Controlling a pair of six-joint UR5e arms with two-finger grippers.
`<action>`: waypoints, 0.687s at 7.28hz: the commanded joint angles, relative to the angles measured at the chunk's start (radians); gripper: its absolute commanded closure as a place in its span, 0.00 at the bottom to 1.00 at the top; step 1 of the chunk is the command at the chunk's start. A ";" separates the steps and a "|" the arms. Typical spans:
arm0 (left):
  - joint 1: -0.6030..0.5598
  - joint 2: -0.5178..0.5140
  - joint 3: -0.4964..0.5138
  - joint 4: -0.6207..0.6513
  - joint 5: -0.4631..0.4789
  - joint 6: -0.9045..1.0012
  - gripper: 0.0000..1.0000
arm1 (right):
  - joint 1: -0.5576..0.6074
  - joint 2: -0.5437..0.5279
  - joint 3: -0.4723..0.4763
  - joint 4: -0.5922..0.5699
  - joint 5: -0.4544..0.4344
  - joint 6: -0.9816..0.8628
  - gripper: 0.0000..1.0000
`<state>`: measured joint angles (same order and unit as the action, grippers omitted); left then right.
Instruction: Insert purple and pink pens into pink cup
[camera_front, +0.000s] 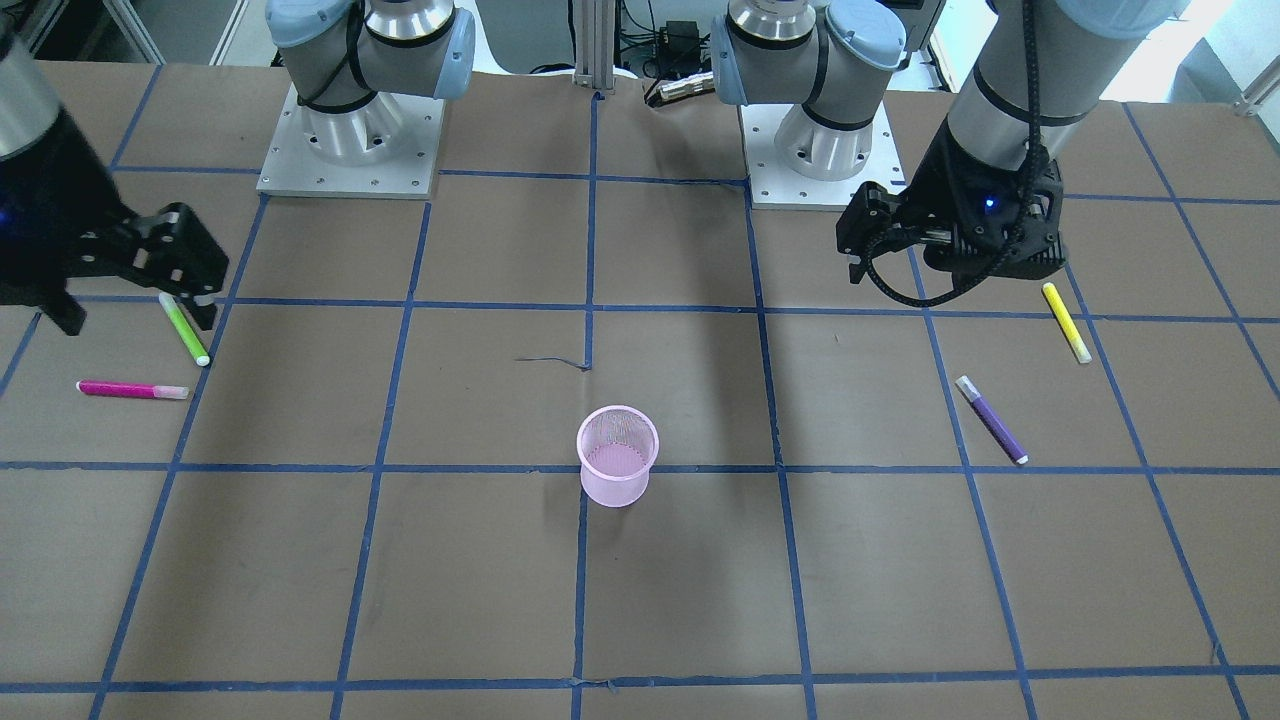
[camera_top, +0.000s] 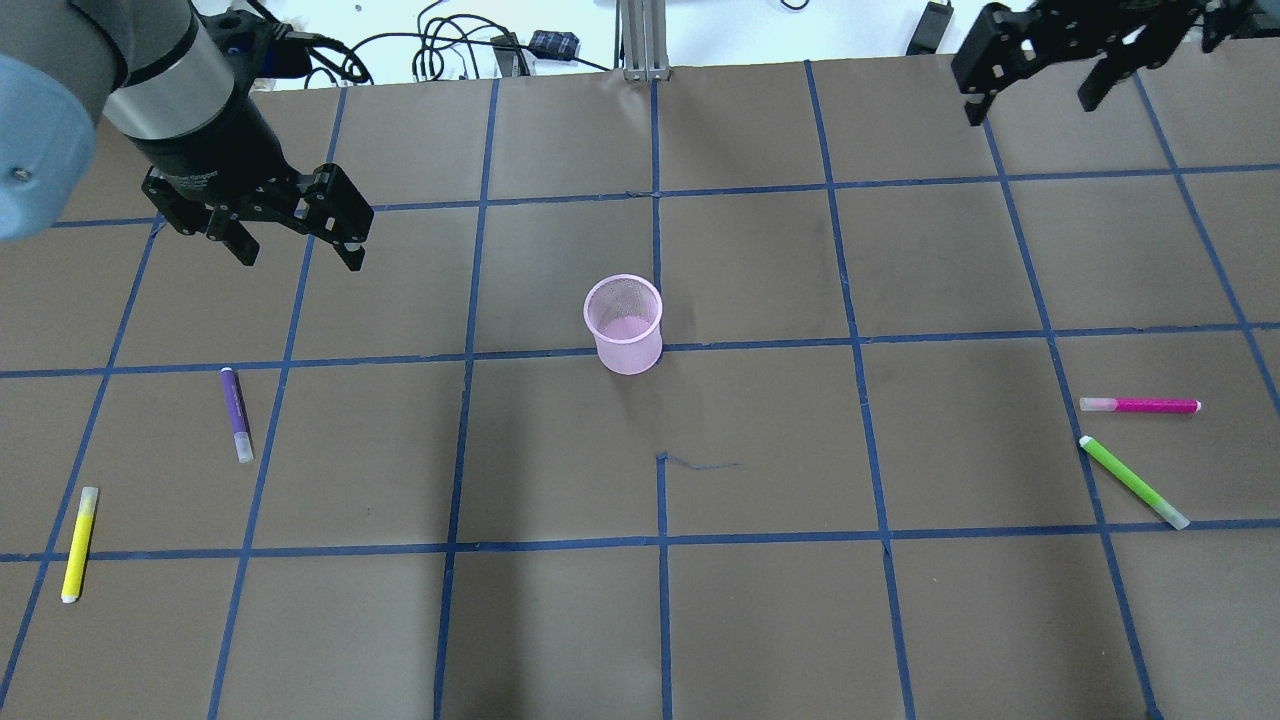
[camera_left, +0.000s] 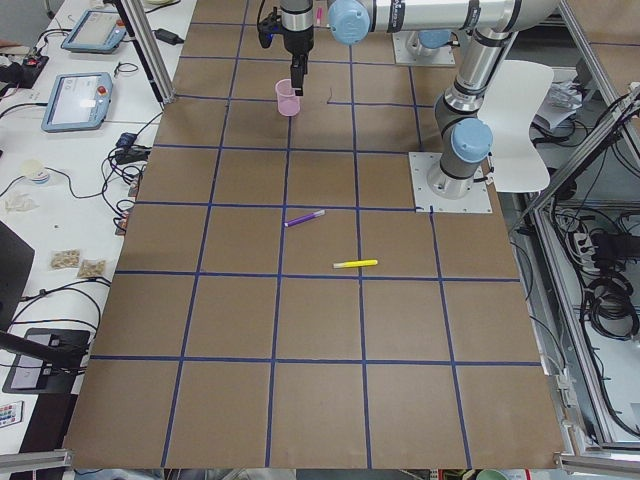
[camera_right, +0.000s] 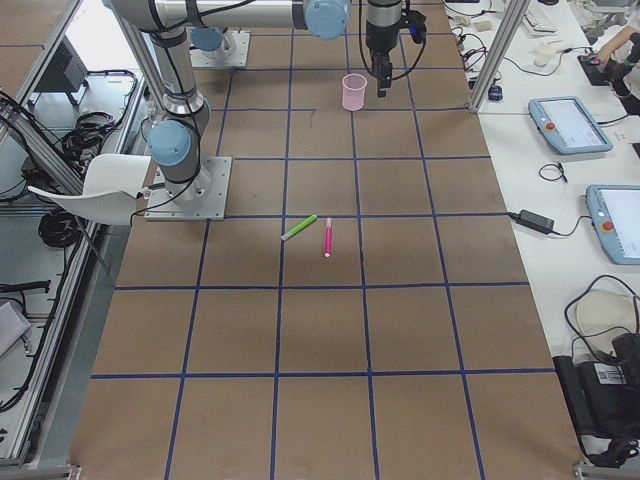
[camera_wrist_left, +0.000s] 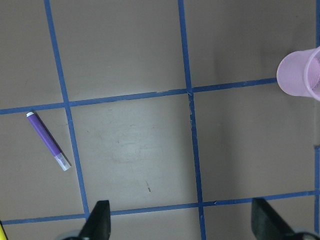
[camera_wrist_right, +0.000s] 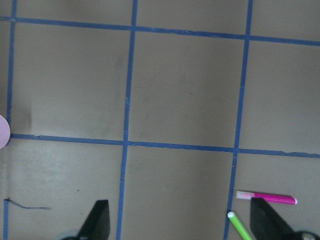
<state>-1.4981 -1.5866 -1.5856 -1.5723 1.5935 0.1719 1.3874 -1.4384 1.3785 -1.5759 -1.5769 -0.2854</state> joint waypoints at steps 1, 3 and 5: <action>0.024 -0.025 -0.002 0.008 -0.001 0.012 0.00 | -0.181 0.016 0.017 0.011 -0.002 -0.264 0.00; 0.174 -0.085 -0.010 0.075 -0.004 0.001 0.00 | -0.344 0.016 0.091 0.010 0.008 -0.593 0.01; 0.263 -0.125 -0.083 0.213 -0.006 0.014 0.00 | -0.454 0.018 0.173 -0.006 0.006 -0.884 0.01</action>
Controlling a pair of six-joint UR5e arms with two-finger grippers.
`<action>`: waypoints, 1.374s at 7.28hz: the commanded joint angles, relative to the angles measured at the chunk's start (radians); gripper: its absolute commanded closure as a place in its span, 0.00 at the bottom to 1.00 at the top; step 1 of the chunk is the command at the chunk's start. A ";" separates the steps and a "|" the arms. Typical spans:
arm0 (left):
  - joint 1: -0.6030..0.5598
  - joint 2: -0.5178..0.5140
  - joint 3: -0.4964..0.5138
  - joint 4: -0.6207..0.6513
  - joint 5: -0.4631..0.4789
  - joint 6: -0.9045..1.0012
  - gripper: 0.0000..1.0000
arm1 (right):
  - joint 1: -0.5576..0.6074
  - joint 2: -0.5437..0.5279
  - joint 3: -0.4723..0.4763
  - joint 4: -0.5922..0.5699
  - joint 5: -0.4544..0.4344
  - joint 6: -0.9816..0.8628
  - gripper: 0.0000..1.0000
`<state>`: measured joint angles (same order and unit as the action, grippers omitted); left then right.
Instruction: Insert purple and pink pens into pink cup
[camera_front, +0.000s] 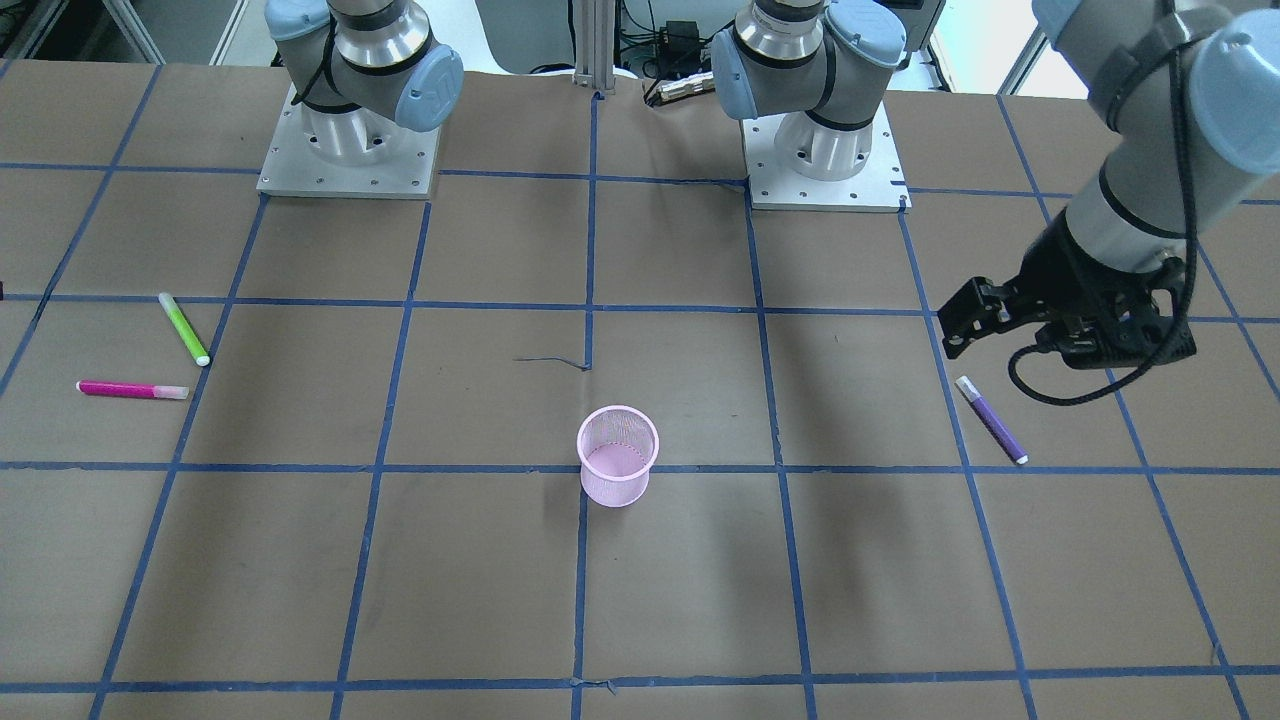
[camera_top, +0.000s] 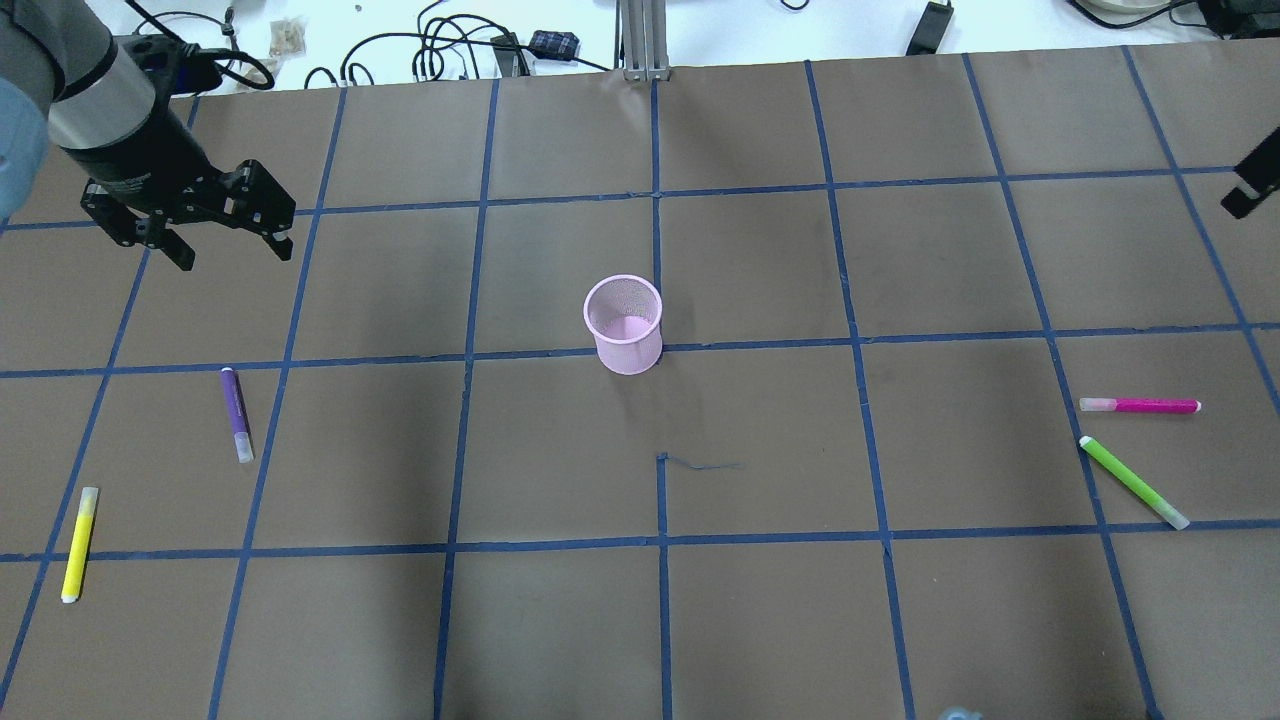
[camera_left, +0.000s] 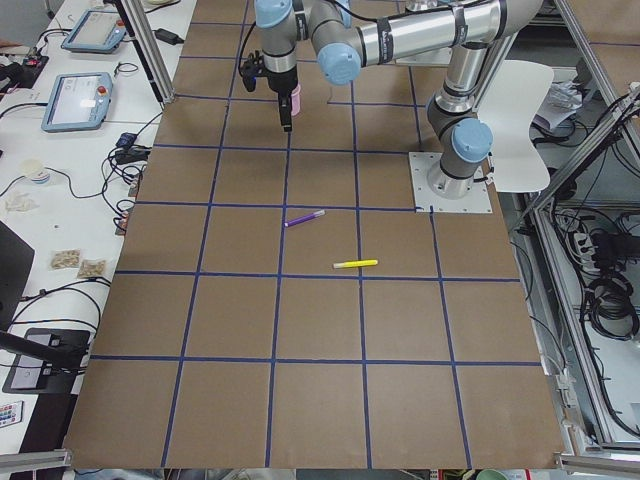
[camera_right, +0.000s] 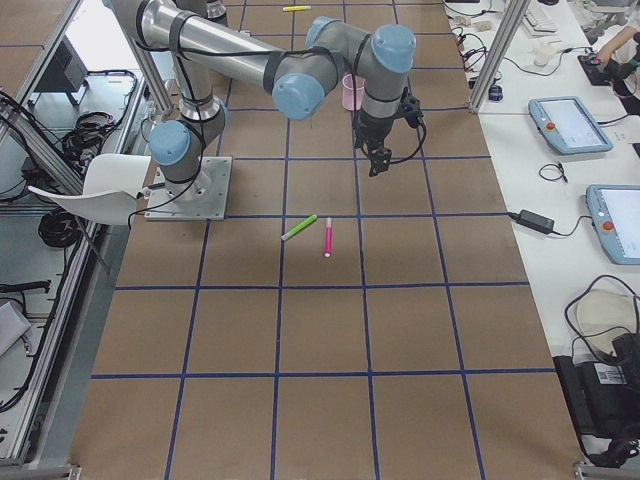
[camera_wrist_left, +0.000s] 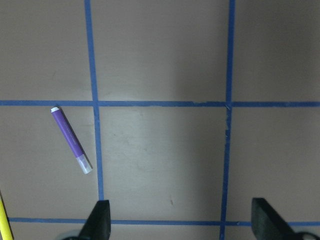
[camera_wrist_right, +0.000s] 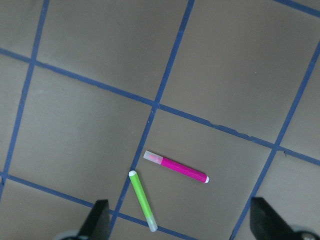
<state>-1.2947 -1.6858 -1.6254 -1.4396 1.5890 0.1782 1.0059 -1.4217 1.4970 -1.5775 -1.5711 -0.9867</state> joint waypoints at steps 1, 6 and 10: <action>0.077 -0.040 -0.054 0.105 0.002 0.006 0.00 | -0.117 0.001 0.109 -0.004 0.002 -0.381 0.01; 0.209 -0.187 -0.068 0.148 0.002 -0.008 0.00 | -0.260 0.013 0.287 -0.050 0.165 -1.000 0.00; 0.222 -0.250 -0.083 0.243 0.006 0.004 0.00 | -0.308 0.163 0.353 -0.286 0.327 -1.382 0.07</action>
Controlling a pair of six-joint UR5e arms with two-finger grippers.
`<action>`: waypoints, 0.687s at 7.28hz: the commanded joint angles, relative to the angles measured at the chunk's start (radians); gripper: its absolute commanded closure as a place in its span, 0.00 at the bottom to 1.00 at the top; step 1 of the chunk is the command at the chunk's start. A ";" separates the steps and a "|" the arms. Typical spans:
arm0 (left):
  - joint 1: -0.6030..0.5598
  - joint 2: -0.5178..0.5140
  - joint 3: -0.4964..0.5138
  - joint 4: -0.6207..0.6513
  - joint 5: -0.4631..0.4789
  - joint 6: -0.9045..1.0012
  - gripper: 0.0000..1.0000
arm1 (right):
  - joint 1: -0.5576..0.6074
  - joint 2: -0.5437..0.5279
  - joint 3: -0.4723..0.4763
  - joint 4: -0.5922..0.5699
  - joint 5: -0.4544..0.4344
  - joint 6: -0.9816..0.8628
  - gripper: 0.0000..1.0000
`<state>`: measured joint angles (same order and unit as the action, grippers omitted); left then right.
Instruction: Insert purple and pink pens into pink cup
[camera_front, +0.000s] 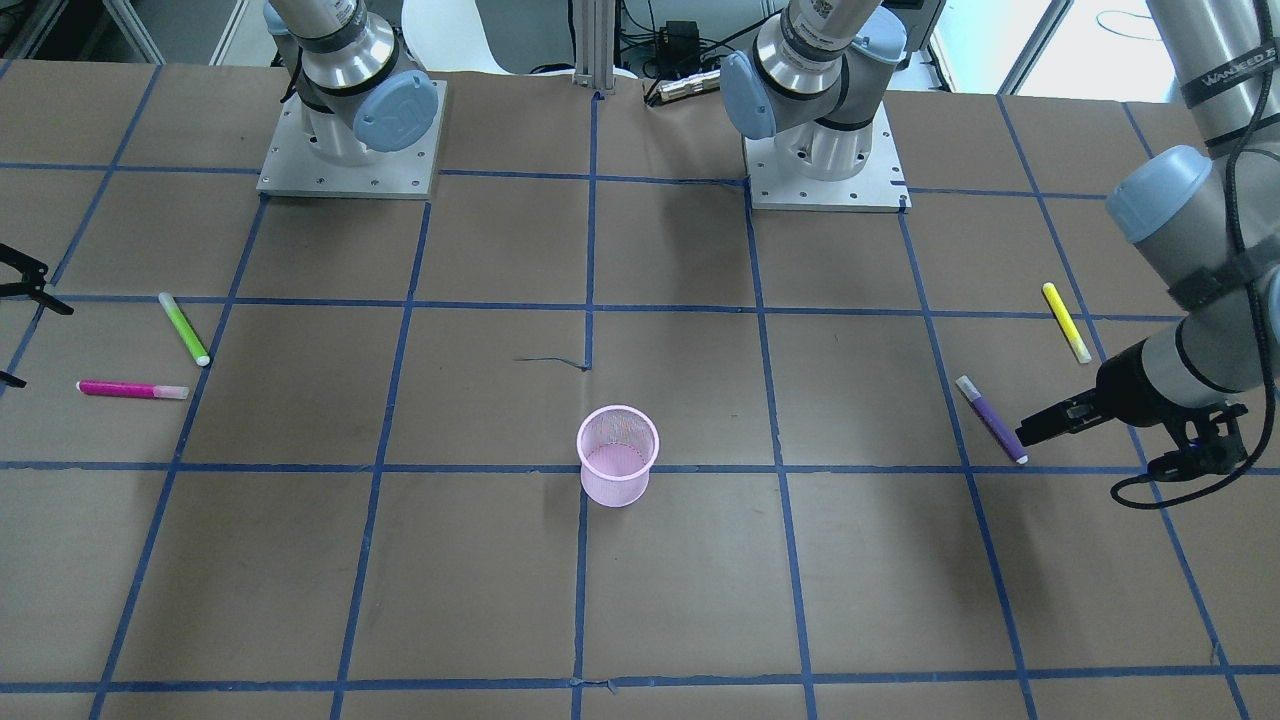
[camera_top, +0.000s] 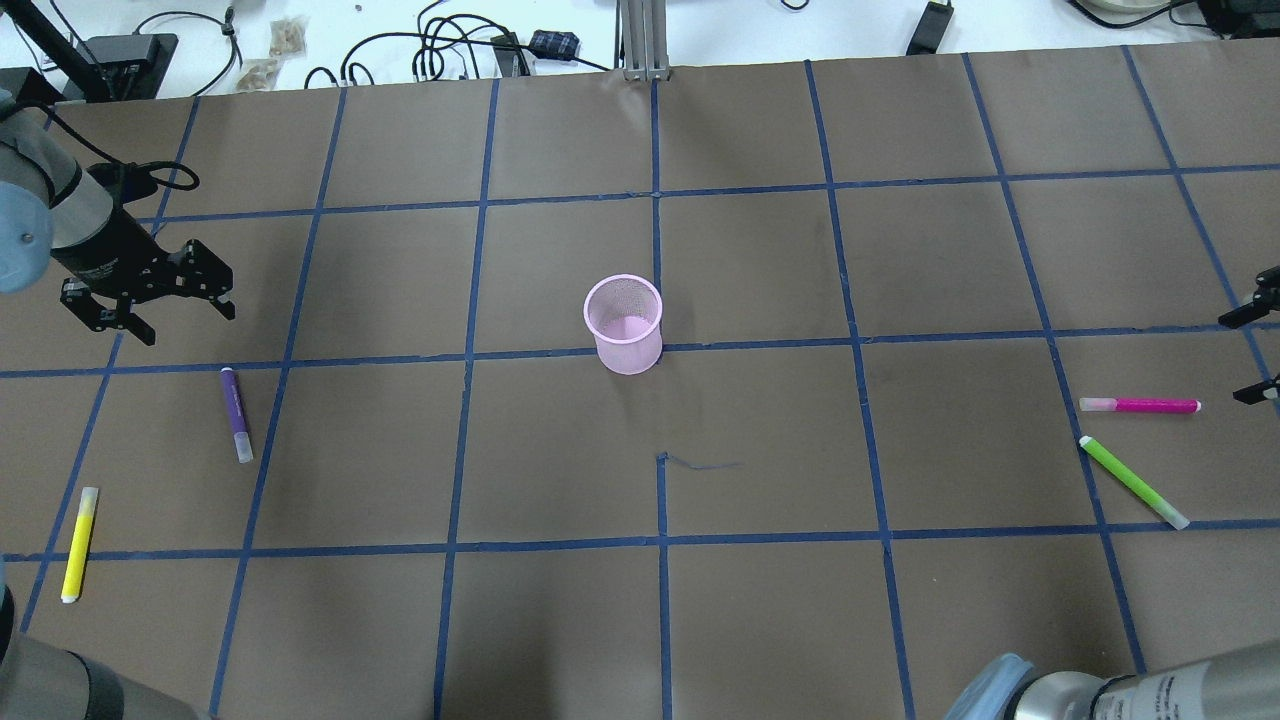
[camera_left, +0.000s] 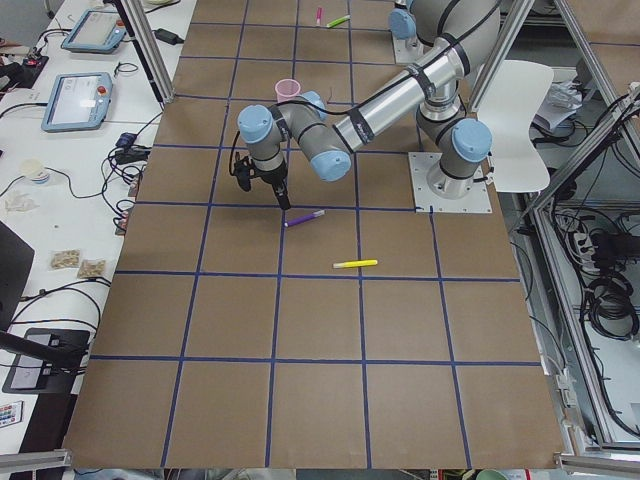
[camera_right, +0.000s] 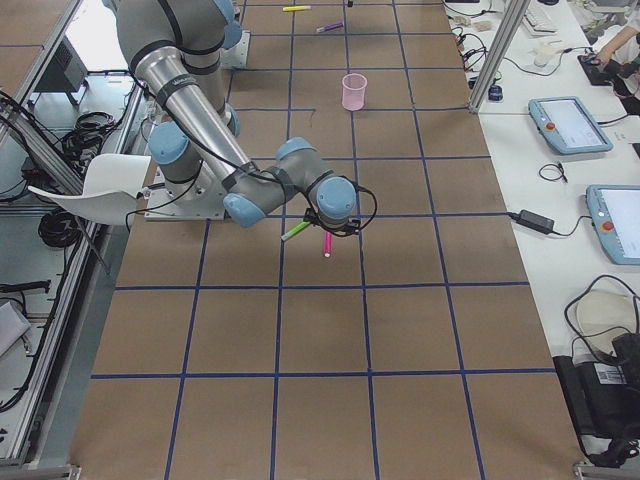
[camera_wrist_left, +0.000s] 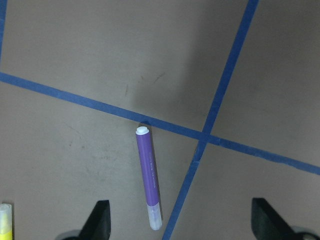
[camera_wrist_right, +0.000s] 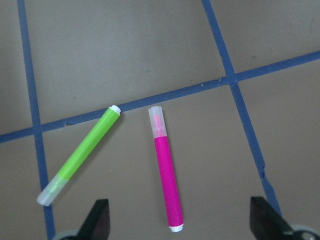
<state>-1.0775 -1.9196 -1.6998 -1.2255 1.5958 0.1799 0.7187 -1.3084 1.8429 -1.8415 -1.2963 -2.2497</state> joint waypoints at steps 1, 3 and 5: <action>0.007 -0.027 -0.035 0.091 0.003 0.004 0.00 | -0.033 0.102 -0.002 -0.021 0.052 -0.142 0.08; 0.034 -0.056 -0.072 0.142 -0.005 0.006 0.00 | -0.047 0.150 0.001 -0.021 0.087 -0.215 0.10; 0.036 -0.093 -0.073 0.181 -0.005 0.006 0.08 | -0.047 0.173 0.007 -0.024 0.089 -0.295 0.14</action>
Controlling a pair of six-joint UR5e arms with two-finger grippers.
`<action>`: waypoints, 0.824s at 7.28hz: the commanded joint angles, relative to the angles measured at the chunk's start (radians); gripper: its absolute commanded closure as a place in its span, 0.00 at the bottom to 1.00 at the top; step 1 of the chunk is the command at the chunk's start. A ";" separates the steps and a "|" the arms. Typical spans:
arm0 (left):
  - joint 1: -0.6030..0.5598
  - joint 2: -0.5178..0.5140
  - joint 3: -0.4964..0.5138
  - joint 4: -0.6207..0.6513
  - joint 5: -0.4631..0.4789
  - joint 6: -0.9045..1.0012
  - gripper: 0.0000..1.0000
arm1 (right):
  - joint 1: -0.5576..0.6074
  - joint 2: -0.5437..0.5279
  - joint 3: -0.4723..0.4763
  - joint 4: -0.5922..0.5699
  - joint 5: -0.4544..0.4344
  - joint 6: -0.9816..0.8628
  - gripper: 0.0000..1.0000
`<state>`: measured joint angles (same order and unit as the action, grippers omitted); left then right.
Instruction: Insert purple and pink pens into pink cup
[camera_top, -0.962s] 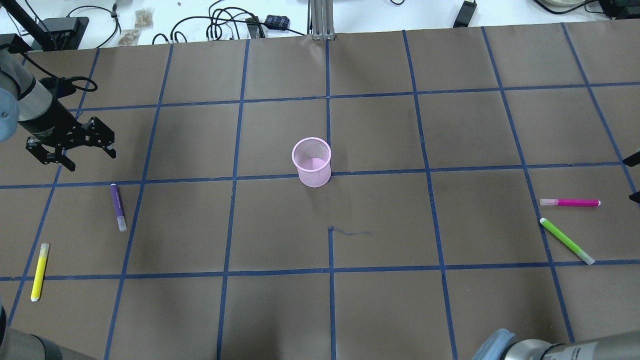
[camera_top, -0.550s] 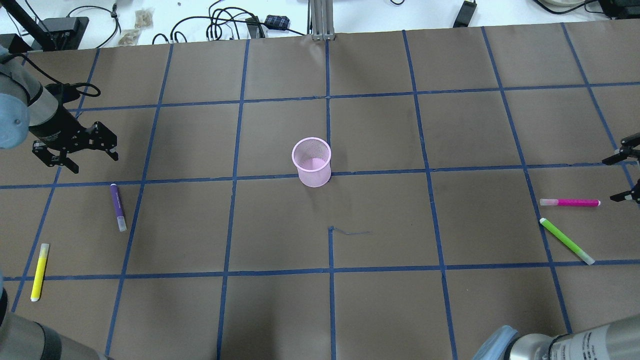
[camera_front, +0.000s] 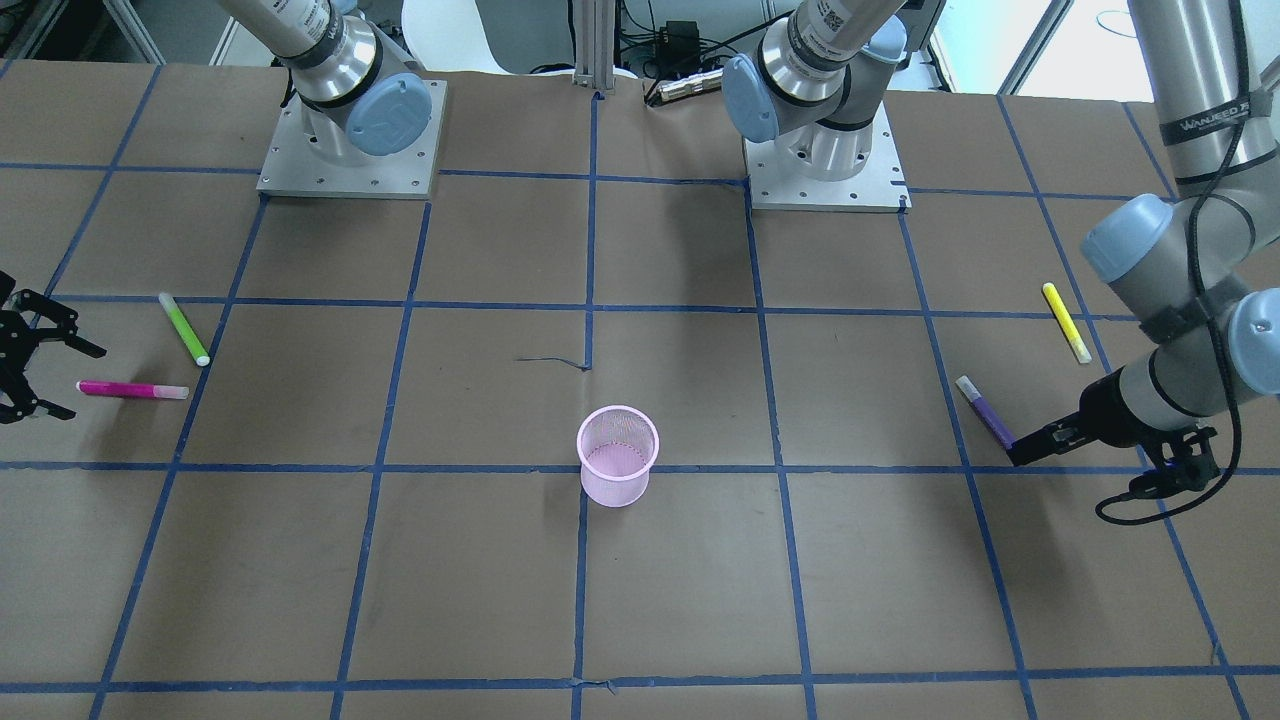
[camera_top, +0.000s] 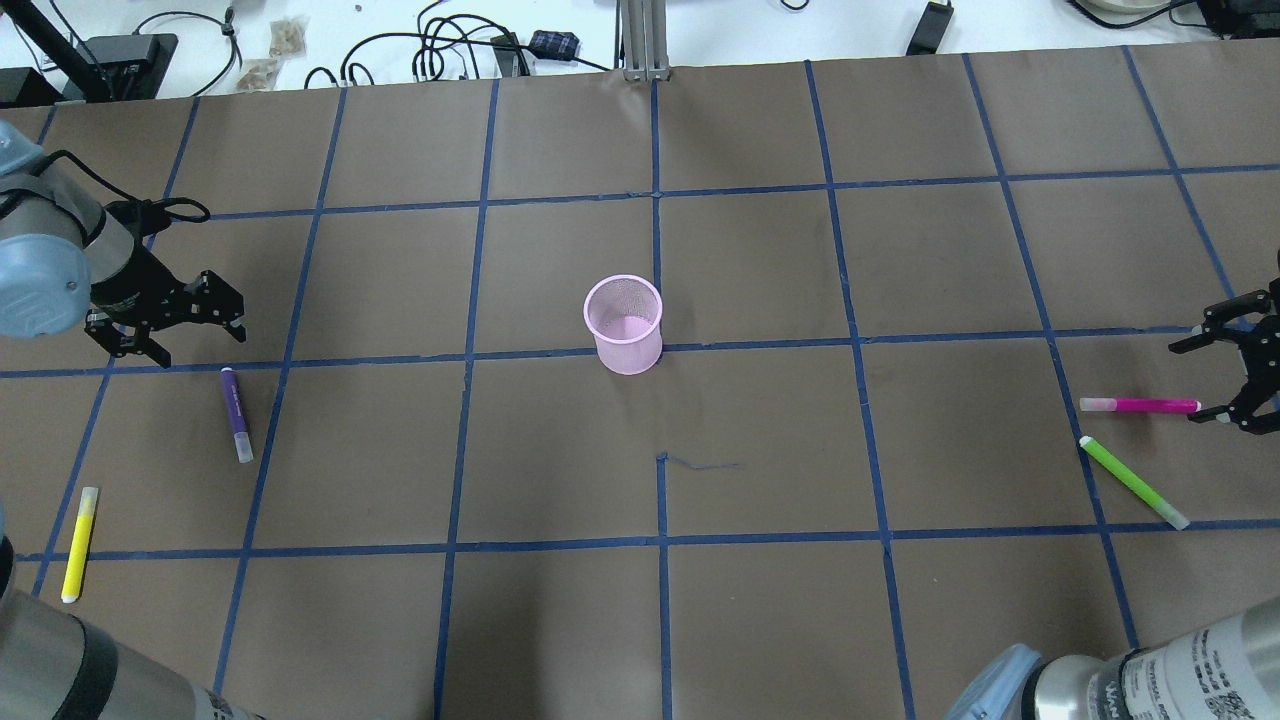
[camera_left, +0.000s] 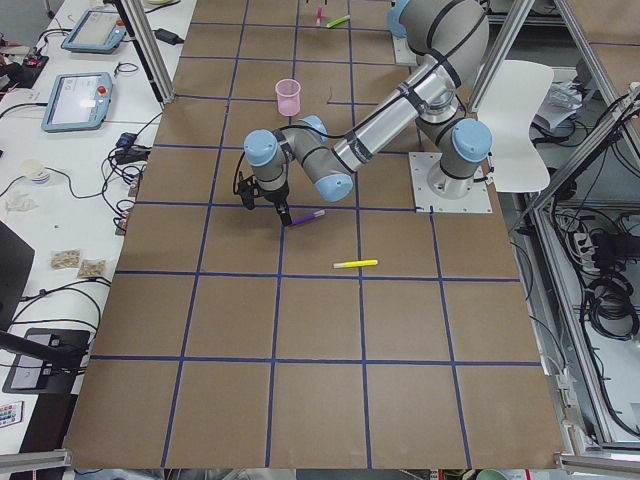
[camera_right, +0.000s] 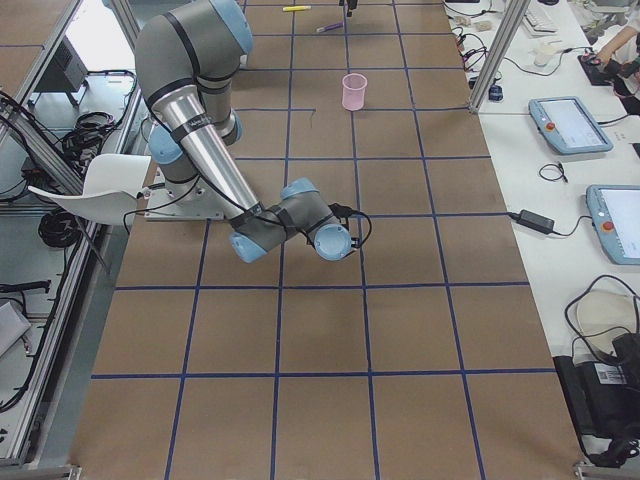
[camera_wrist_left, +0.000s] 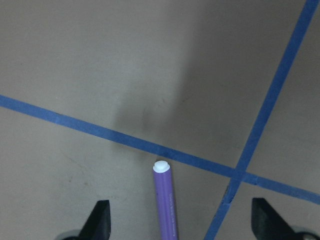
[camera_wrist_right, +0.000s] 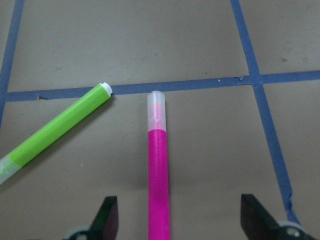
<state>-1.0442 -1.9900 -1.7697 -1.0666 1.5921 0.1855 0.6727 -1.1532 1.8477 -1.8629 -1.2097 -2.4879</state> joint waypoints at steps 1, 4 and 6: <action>0.003 -0.039 -0.002 0.030 -0.001 0.000 0.11 | -0.001 0.026 0.004 -0.005 0.003 -0.072 0.14; 0.003 -0.059 -0.002 0.034 0.002 -0.001 0.33 | -0.005 0.038 0.005 -0.005 -0.002 -0.068 0.16; 0.003 -0.067 -0.002 0.033 0.002 -0.003 0.40 | -0.005 0.044 0.007 -0.005 -0.002 -0.071 0.30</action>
<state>-1.0416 -2.0509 -1.7717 -1.0328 1.5936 0.1837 0.6680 -1.1140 1.8535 -1.8684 -1.2118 -2.5582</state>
